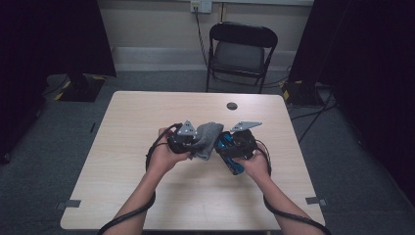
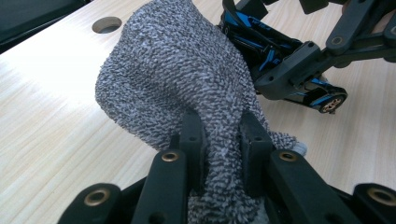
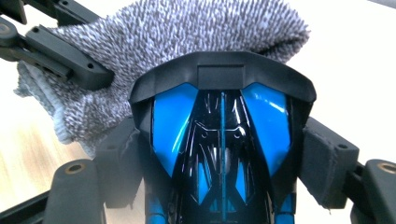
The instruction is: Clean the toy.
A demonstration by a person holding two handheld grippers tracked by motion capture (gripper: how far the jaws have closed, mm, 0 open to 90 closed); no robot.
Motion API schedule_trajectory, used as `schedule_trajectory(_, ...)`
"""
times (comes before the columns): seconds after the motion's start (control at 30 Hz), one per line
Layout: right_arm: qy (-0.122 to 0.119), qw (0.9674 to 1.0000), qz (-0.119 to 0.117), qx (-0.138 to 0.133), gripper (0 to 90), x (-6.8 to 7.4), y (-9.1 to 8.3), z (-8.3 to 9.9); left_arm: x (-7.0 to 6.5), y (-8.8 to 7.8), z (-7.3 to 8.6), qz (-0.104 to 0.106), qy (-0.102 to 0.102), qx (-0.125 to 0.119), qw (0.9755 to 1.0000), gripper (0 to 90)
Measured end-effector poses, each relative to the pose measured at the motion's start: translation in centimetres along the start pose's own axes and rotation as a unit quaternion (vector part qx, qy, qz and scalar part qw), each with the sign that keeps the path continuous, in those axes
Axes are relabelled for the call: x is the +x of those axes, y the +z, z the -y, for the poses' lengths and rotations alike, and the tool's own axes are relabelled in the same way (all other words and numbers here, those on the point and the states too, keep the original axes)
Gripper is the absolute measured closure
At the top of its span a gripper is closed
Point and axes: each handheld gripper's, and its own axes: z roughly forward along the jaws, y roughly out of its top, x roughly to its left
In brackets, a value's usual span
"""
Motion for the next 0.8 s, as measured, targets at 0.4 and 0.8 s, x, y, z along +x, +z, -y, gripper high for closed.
schedule_trajectory(0.4,-0.006,1.0000,-0.002,-0.004,25.4,0.4,0.0,-0.5,0.0,0.7,0.1,-0.001,-0.005,0.004,1.0000,75.1)
schedule_trajectory(0.8,-0.009,0.9999,-0.001,-0.011,25.4,0.6,-0.2,-1.2,-0.7,1.4,0.3,0.013,-0.005,0.010,0.9998,75.0)
